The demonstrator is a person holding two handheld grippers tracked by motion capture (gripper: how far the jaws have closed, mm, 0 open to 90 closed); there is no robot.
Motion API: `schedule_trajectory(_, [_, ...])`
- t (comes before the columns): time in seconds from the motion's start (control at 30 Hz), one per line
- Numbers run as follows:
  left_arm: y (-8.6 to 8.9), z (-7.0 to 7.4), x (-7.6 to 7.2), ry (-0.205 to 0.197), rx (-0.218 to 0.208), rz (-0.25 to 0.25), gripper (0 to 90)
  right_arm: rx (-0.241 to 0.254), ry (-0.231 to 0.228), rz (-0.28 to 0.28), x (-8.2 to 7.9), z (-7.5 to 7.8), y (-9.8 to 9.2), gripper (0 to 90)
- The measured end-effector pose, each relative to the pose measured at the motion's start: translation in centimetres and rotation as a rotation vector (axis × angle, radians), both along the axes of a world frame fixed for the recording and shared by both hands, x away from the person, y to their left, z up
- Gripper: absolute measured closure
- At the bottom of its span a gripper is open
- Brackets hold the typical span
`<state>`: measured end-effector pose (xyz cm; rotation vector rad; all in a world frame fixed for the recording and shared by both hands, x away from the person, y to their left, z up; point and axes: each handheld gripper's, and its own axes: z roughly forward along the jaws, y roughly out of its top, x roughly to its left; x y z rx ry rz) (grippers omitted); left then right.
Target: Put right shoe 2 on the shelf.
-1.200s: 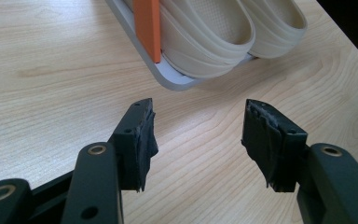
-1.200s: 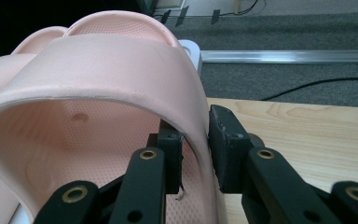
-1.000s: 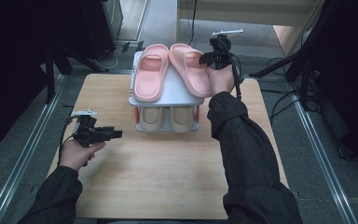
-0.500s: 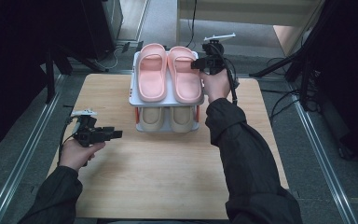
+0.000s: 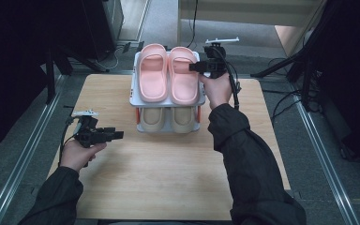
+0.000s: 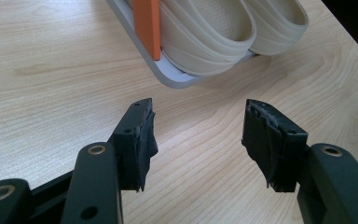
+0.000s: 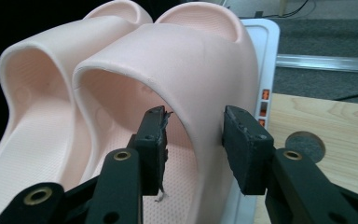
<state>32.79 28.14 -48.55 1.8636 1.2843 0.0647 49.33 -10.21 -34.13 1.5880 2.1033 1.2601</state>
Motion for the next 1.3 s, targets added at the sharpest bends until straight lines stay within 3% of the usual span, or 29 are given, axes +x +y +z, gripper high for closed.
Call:
schedule_trajectory(0.23, [0.0, 0.0, 0.0, 0.000, -0.002, 0.000, 43.5, -0.016, -0.010, 0.025, -0.3, 0.1, 0.5, 59.7])
schedule_trajectory(0.63, [-0.4, -0.1, 0.5, -0.001, -0.005, -0.007, 43.5, -0.009, -0.056, 0.098, -1.7, 0.0, -1.1, 59.9])
schedule_trajectory(0.93, [-1.5, -0.1, 1.3, 0.004, 0.000, -0.037, 43.5, 0.030, -0.081, 0.155, -4.3, -0.1, -3.2, 61.5])
schedule_trajectory(1.1, [-2.4, -0.3, 1.8, -0.002, -0.003, -0.057, 43.0, -0.001, -0.110, 0.178, -5.8, -0.2, -4.1, 60.6])
schedule_trajectory(1.3, [-3.3, -0.3, 2.6, 0.008, 0.008, -0.090, 42.9, -0.002, -0.121, 0.207, -7.6, -1.0, -5.0, 58.2])
